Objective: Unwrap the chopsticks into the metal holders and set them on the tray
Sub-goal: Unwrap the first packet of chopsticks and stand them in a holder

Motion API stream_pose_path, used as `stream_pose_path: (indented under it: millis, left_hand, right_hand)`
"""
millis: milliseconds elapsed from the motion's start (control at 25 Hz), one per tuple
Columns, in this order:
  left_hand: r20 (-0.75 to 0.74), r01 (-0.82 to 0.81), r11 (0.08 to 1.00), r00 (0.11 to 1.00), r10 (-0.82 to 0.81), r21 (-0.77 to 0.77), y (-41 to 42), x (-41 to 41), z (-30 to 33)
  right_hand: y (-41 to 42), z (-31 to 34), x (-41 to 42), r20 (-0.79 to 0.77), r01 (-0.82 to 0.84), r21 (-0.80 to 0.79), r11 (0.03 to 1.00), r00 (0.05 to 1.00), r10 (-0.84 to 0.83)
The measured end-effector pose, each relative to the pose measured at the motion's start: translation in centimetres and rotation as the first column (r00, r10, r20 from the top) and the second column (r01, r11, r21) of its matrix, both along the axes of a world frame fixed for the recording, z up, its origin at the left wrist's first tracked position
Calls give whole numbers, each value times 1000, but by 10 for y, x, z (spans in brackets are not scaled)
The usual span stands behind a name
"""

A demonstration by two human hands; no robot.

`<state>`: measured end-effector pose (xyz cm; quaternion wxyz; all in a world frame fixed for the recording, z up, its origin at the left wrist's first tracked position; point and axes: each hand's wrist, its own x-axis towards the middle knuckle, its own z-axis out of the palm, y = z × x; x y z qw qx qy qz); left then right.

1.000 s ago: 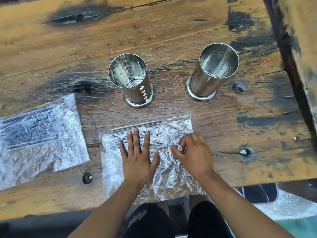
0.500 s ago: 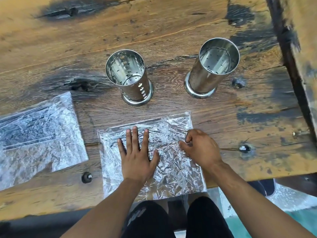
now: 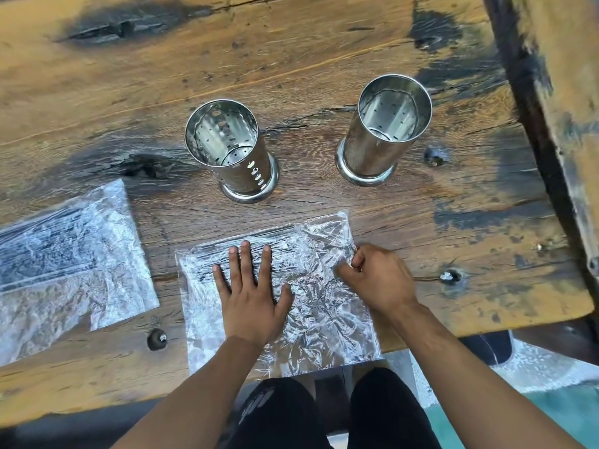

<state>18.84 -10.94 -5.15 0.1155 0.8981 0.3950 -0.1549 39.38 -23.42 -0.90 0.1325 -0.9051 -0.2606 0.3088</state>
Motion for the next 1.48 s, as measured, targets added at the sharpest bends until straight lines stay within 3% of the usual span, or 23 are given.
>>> stream_pose_path:
  millis: [240, 320, 480, 680, 840, 960, 1160, 1280, 1480]
  left_hand:
    - [-129, 49, 991, 990, -65, -124, 15, 7, 30]
    - [-100, 61, 996, 993, -68, -72, 18, 7, 32]
    - [124, 146, 981, 979, -163, 131, 17, 35, 21]
    - [76, 313, 949, 946, -316, 46, 6, 58, -1]
    - [85, 283, 958, 955, -285, 40, 6, 53, -10]
    - [89, 283, 959, 955, -285, 32, 6, 55, -9]
    - [92, 274, 961, 957, -275, 27, 6, 54, -9]
    - [84, 278, 960, 957, -279, 23, 7, 55, -8]
    - [70, 285, 958, 956, -285, 16, 8, 54, -9]
  right_hand:
    - [33, 8, 20, 52, -21, -36, 999, 998, 23]
    - [45, 7, 25, 74, -92, -75, 993, 992, 98]
    - [53, 7, 27, 55, -134, -155, 979, 988, 144]
    - [65, 7, 26, 169, -209, -221, 953, 954, 249]
    - [67, 6, 31, 203, -275, -257, 926, 922, 331]
    - [57, 7, 46, 187, -207, -256, 944, 948, 259]
    - [28, 4, 67, -53, -53, -132, 990, 997, 47]
    - [21, 10, 52, -32, 76, -58, 995, 996, -78]
    - [37, 1, 30, 98, 102, -10, 995, 990, -101]
